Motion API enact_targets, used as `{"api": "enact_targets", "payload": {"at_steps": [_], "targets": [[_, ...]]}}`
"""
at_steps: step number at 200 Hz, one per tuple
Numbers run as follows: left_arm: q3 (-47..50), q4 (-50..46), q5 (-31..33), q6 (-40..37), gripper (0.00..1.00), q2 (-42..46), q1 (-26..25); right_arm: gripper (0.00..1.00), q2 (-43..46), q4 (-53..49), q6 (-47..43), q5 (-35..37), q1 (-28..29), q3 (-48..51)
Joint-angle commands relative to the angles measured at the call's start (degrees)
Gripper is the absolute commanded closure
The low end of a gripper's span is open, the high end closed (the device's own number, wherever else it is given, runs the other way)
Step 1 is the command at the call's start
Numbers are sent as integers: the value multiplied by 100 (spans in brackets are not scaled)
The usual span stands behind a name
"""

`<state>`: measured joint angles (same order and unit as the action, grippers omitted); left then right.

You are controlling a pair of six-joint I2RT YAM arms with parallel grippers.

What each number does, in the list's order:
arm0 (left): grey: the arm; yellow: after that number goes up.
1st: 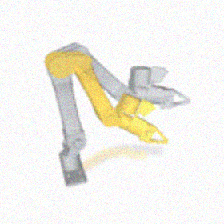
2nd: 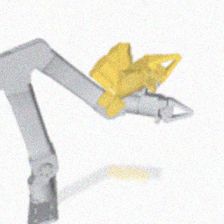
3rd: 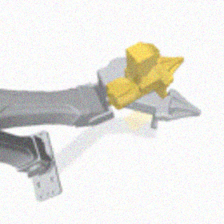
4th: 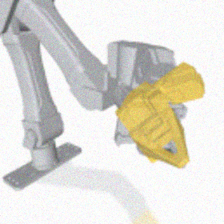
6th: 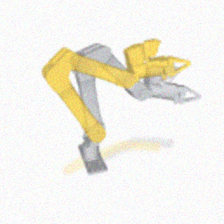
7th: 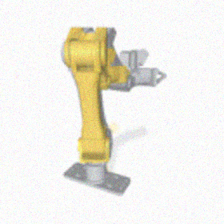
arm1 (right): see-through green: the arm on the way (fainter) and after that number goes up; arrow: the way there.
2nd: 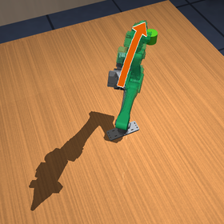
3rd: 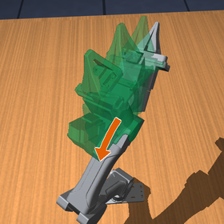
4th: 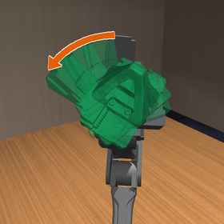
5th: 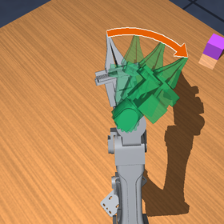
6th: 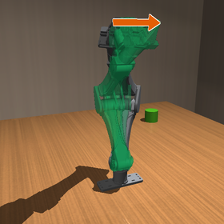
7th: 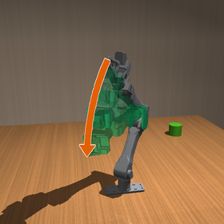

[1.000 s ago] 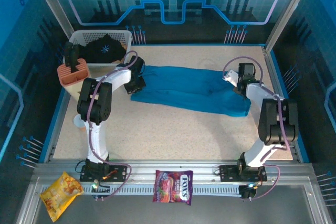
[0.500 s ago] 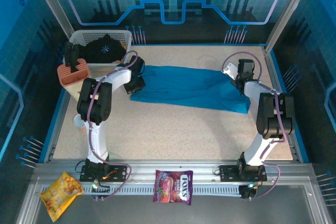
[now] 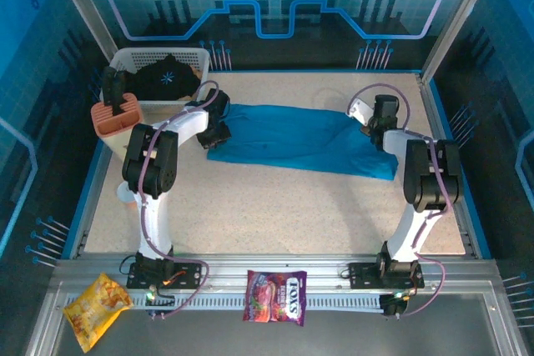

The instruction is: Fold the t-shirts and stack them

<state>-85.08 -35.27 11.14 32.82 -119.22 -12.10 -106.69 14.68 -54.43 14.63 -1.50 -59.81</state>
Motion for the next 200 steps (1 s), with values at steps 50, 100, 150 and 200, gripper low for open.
{"api": "enact_targets", "payload": {"at_steps": [50, 100, 150, 200], "targets": [[65, -401, 671, -91, 60, 459, 36, 54, 618, -515, 2519, 1742, 182, -444], [-128, -443, 1121, -316, 35, 1264, -232, 52, 1659, -4649, 6653, 1088, 150, -1571], [-1918, -770, 593, -866, 51, 412, -346, 61, 2084, -5226, 8178, -1015, 88, -601], [-5211, -1721, 5, -1308, 100, -2302, -306, 71, 2397, -4190, 9406, -1806, 182, 843]]}}
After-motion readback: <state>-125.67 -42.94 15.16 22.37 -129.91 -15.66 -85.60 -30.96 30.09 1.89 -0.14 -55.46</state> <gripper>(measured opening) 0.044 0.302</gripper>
